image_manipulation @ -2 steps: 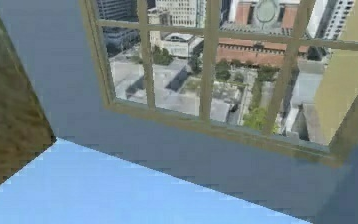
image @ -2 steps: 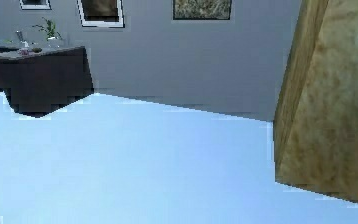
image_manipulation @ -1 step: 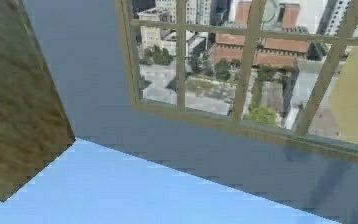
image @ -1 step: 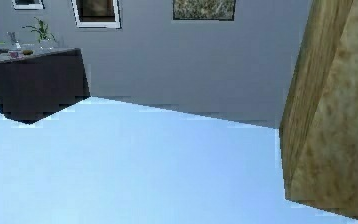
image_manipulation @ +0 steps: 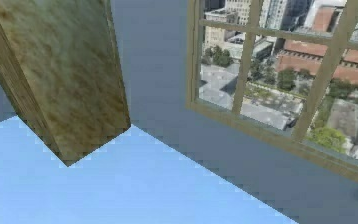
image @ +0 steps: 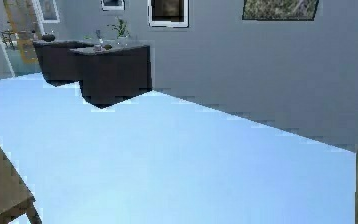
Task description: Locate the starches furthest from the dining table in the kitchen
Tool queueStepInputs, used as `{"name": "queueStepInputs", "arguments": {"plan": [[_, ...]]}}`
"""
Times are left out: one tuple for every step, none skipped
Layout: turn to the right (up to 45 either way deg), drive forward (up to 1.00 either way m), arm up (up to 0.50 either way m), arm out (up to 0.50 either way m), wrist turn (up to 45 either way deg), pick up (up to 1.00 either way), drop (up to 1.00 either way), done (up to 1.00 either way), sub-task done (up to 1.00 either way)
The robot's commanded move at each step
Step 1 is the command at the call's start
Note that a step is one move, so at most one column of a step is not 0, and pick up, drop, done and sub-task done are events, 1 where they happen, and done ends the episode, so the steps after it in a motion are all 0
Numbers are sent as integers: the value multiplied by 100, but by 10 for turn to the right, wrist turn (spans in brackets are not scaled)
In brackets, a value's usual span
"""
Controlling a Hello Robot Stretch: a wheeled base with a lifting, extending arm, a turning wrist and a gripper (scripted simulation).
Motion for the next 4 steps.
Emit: {"name": "queueStepInputs", "arguments": {"plan": [[0, 10, 0, 0, 0, 0, 0, 0, 0], [450, 0, 0, 0, 0, 0, 0, 0, 0], [450, 0, 0, 0, 0, 0, 0, 0, 0], [60, 0, 0, 0, 0, 0, 0, 0, 0]]}}
